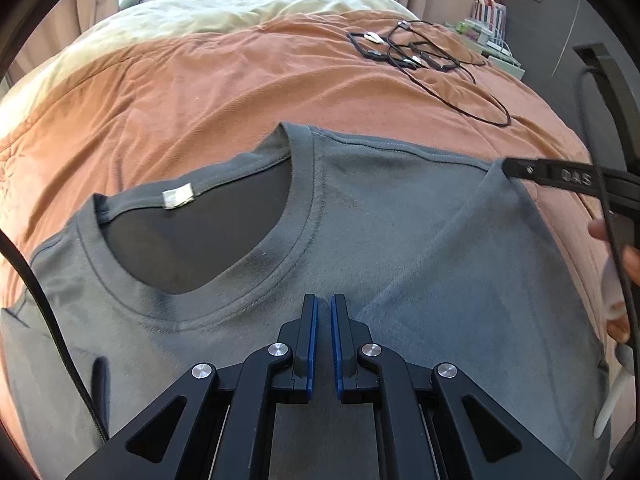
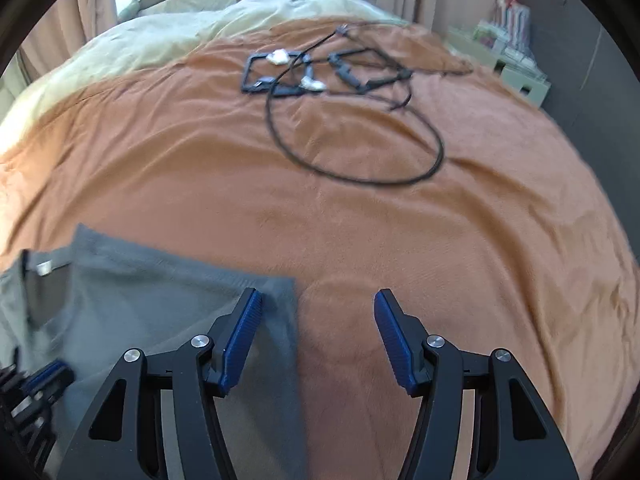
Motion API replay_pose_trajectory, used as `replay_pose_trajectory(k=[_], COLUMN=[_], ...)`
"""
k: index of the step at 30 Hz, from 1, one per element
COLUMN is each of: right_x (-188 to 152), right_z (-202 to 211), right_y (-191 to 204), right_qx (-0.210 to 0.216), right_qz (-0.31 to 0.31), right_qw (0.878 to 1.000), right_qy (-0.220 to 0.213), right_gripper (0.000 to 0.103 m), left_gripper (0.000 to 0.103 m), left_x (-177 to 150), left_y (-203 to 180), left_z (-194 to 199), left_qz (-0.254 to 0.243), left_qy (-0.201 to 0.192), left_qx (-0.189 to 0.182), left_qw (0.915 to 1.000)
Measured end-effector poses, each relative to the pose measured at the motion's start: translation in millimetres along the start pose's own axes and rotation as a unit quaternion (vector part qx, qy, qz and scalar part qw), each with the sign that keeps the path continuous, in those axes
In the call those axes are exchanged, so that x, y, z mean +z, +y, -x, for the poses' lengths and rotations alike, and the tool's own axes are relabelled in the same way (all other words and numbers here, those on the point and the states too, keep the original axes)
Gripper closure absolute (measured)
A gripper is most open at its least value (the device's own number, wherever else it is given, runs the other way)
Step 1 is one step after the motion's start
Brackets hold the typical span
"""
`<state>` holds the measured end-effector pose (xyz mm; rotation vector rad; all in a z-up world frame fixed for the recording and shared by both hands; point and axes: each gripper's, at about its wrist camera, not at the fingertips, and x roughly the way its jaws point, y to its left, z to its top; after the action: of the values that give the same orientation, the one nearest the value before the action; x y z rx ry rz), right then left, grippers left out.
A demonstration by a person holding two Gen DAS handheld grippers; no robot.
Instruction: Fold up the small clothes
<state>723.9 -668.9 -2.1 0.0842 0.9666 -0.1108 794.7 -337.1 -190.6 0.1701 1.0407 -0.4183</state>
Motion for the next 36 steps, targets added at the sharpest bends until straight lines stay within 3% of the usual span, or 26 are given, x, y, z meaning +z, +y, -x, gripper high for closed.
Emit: replay_pose_trajectory(k=[4,7,8,9,23,36], right_x=[-13.4,-25.5,-28.3,-33.4,-102.3,-134.5], right_z=[15.9,30.5,35.3,39.3,84.5,108.4], right_y=[-5.2,-7.6,-10.5,-11.8,-38.0,-53.7], right_qx=[0.031,0.055,0.064,0.07,0.045,0.042], right_qz=[0.02,0.028,0.031,0.04,0.11,0.097], right_qw=[0.999,0.998,0.997,0.996,0.989,0.99], right_qy=[0.014,0.019,0.023,0.029,0.082,0.088], right_gripper=[0.046,0.046,0.046,0.046,0.046,0.046], left_gripper=[0.089,0.059,0.044,0.039,0.039,0.039], left_x=[-4.1,-7.3,-9.5,-10.5,-38.2,-82.7], left_y=[-0.2,-3.6,-5.0,-7.0,-60.4,-116.1], left_z=[10.7,21.8,26.1,28.6,47.7,52.9], left_qz=[0.007,0.009,0.012,0.012,-0.02,-0.063], left_qy=[0.004,-0.008,-0.014,-0.017,0.0,0.038], left_qx=[-0.002,0.007,0.009,0.009,-0.001,-0.016], left_qw=[1.0,0.9999,0.9998,0.9997,0.9998,0.9972])
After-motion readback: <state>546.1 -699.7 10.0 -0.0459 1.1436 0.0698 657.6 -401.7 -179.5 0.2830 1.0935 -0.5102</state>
